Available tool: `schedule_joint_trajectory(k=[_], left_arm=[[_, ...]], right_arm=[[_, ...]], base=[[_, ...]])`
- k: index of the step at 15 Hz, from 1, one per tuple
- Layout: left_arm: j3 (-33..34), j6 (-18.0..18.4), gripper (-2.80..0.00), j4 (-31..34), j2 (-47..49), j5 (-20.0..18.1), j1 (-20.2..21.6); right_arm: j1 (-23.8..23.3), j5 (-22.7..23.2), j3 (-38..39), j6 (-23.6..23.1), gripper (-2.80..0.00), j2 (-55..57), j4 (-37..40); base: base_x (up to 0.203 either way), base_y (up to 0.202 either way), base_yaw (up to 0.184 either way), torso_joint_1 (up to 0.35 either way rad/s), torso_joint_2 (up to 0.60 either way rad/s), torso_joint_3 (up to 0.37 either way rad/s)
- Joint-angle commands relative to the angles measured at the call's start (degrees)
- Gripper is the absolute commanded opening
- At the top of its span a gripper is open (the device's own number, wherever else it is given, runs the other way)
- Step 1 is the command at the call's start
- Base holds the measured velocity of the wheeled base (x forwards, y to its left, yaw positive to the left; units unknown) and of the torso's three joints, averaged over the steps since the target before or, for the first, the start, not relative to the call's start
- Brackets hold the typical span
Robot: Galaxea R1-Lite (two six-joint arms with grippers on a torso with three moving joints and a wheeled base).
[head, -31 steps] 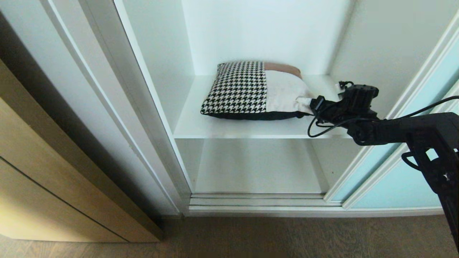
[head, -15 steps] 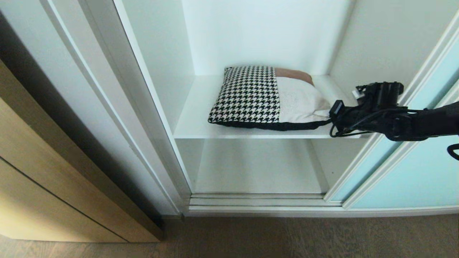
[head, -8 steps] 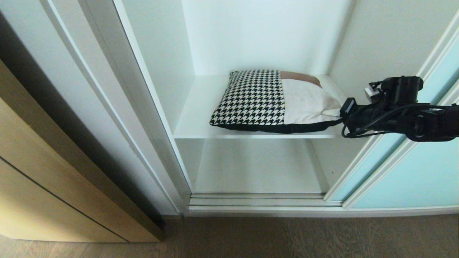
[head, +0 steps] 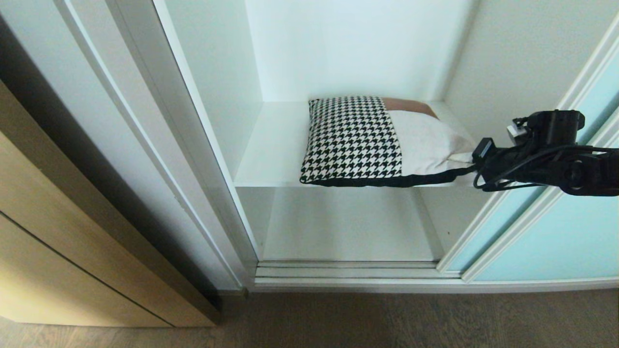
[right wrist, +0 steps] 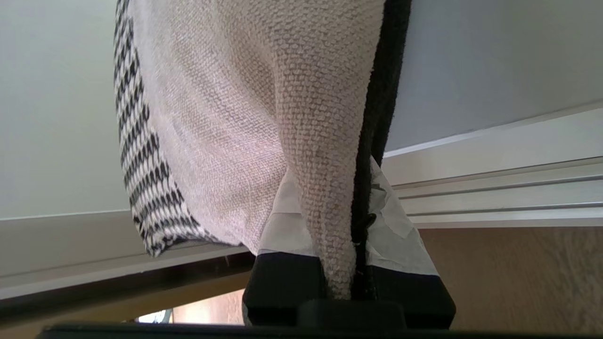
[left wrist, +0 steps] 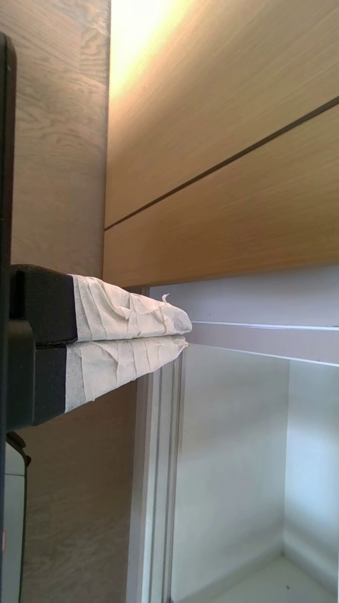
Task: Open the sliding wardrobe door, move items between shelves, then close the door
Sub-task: Place the pillow on the lower shelf
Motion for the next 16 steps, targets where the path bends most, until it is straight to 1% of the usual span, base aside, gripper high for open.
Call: schedule_joint_trajectory(k=[1,2,3,4,5,6,7,9,10,12,13,14,15,16], left_arm=[[0.02,0.77,-2.80,0.09,0.08,-0.05,-0.02],[0.01,1.81,-2.80,0.20,0.15,-0.19,-0.03],[0.02,4.29,-2.80,0.44,0.11,-0.43,-0.02],[0.02,5.61,-2.80,0.68,0.10,-1.04,-0.03],[0.02,5.51,-2.80,0.70,0.08,-0.95,-0.02],[0.02,5.51,-2.80,0.63,0.08,-0.95,-0.03],[0.02,6.04,-2.80,0.43,0.08,-0.95,0.06],[0.02,6.46,-2.80,-1.40,0.08,-1.10,0.04],[-1.16,7.09,-2.80,-2.44,0.18,-0.97,0.03],[-7.03,7.88,-2.80,-0.81,1.36,-1.04,0.05],[-10.92,8.00,-2.80,2.35,2.22,-1.19,0.06],[-14.57,8.14,-2.80,6.95,3.47,-1.28,0.06],[-18.13,8.62,-2.80,10.19,6.01,-1.27,0.06],[-21.44,9.53,-2.80,11.29,9.39,-1.13,0.06]], right_arm=[[-0.26,0.18,0.08,0.27,-2.80,0.99,-0.21],[-0.12,0.18,0.99,0.20,-2.80,1.04,-0.41],[0.11,0.18,2.01,0.22,-2.80,1.08,-0.44],[0.22,0.18,3.65,-0.12,-2.80,1.06,-0.70],[0.31,0.25,5.37,-1.95,-2.80,0.97,-1.09],[0.34,0.44,7.18,-5.11,-2.80,0.95,-1.67],[0.36,0.67,7.76,-6.49,-2.80,1.21,-1.92],[1.36,0.63,7.75,-6.53,-2.80,1.26,-2.00],[1.49,0.62,7.44,-6.41,-2.80,0.97,-2.00],[1.81,0.54,7.04,-6.32,-2.80,1.01,-1.96],[2.03,0.46,7.22,-6.32,-2.80,1.01,-1.94],[2.03,0.45,7.58,-6.20,-2.80,1.29,-1.93],[2.18,0.38,7.73,-5.96,-2.80,1.85,-1.91],[2.37,0.18,7.70,-5.83,-2.80,2.00,-1.89]], base=[[0.000,0.000,0.000,0.000,0.00,0.000],[0.000,0.000,0.000,0.000,0.00,0.000],[0.000,0.000,0.000,0.000,0.00,0.000],[0.000,0.000,0.000,0.000,0.00,0.000],[0.000,0.000,0.000,0.000,0.00,0.000],[0.000,0.000,0.000,0.000,0.00,0.000],[0.000,0.000,0.000,0.000,0.00,0.000],[0.000,0.000,0.000,0.000,0.00,0.000],[0.000,0.000,0.000,0.000,0.00,0.000],[0.000,0.000,0.000,0.000,0.00,0.000],[0.000,0.000,0.000,0.000,0.00,0.000],[0.000,0.000,0.000,0.000,0.00,0.000],[0.000,0.000,0.000,0.000,0.00,0.000],[0.000,0.000,0.000,0.000,0.00,0.000]])
